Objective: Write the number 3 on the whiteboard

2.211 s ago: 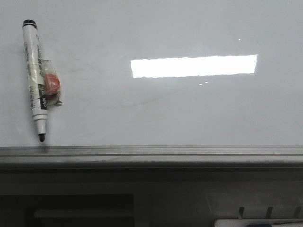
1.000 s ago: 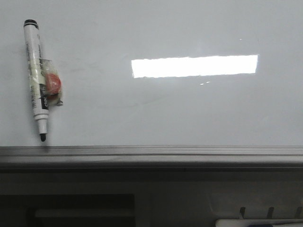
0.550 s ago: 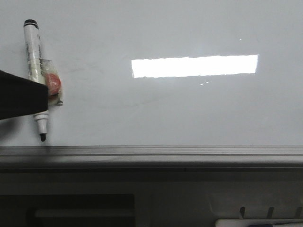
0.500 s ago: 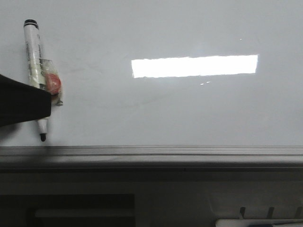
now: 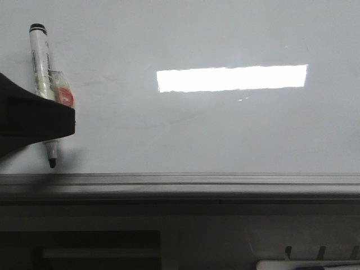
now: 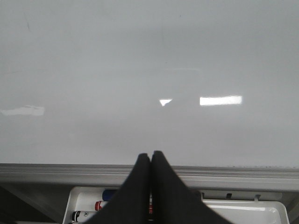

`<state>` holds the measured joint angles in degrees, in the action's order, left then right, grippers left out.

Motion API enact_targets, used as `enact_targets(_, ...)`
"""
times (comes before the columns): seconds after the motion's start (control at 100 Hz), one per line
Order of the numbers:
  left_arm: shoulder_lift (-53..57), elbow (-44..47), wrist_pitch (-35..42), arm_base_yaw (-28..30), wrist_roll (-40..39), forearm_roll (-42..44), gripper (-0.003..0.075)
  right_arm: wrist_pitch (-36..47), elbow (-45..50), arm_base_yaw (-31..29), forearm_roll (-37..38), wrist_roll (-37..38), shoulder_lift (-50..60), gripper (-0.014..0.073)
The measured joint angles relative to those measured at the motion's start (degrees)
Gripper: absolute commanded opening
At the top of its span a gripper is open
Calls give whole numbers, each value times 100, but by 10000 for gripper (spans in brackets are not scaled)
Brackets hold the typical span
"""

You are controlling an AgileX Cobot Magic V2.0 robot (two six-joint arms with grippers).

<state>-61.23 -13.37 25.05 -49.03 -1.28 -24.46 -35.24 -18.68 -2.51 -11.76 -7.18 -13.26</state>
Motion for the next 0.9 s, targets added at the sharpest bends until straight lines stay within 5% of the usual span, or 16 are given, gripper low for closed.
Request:
enact_targets(0.12,-178,-25,118,-15,-157,11,283,0,0,0,0,0,0,-47)
enact_targets(0.31,-344,-32,-12,-15,-349,11,-24,0,0,0,0,0,0,-47)
enact_targets(0.63,-354,-32,-231,-15,-382,727,-20,9,0,478,-322,-409,0,-15)
enact_targets(0.9,155,-22,-724,-15,-382,2650,-20,-298,0,1605,-2199,-2153,-471,399)
